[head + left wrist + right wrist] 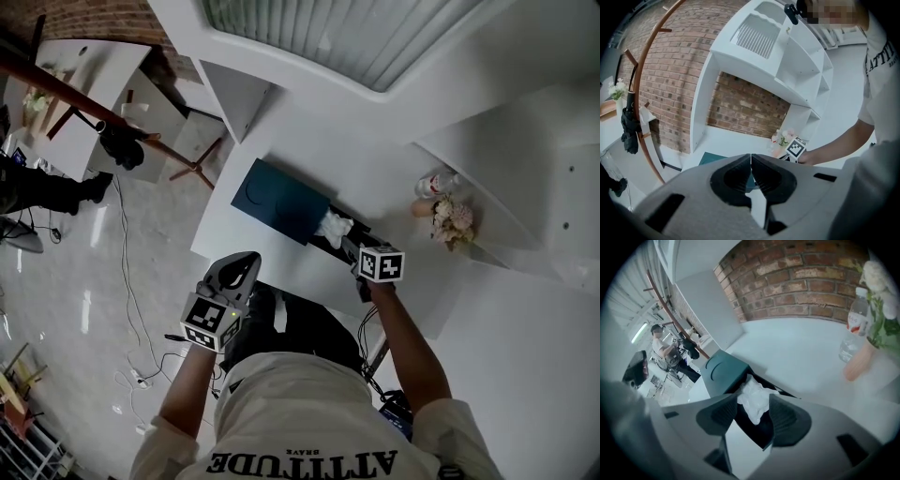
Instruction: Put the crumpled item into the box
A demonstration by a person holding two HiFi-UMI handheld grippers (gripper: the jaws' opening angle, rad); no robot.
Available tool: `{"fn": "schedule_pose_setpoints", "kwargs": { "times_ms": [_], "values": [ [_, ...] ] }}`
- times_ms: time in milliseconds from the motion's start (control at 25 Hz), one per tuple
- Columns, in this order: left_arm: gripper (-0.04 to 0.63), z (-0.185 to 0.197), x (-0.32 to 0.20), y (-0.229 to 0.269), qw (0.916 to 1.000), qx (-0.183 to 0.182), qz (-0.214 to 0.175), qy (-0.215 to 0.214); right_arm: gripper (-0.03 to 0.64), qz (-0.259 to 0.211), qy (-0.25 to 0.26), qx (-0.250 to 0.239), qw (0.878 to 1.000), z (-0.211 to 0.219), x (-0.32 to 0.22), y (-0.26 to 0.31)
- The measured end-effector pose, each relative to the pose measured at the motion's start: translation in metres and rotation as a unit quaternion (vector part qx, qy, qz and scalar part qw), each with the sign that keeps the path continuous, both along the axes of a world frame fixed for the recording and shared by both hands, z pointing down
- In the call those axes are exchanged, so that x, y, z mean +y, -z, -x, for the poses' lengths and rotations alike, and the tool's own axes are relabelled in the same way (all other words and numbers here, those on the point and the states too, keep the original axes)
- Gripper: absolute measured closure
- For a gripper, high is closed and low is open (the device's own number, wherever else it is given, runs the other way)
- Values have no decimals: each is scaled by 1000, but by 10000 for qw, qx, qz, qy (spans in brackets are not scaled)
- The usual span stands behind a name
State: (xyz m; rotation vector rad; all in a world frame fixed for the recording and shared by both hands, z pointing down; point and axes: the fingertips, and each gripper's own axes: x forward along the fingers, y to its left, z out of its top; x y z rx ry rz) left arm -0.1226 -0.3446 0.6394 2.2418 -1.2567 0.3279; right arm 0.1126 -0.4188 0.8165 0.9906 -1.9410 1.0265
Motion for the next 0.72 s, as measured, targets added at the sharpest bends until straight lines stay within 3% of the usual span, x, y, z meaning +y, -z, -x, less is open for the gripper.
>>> {"fn": "schedule_pose_setpoints", "kwargs": {
  "times_ms": [200,440,720],
  "values": [
    [569,7,8,11,9997,27,-212,-107,440,-697,-74,-201,9973,9,2,51],
    [569,33,22,18,9991,50,-386,-167,516,-1481,-89,-89,9889,8,22,105],
    [569,44,42,25,9973,83,-540,-497,552,-2062,-316,51,9780,2,62,150]
  ]
}}
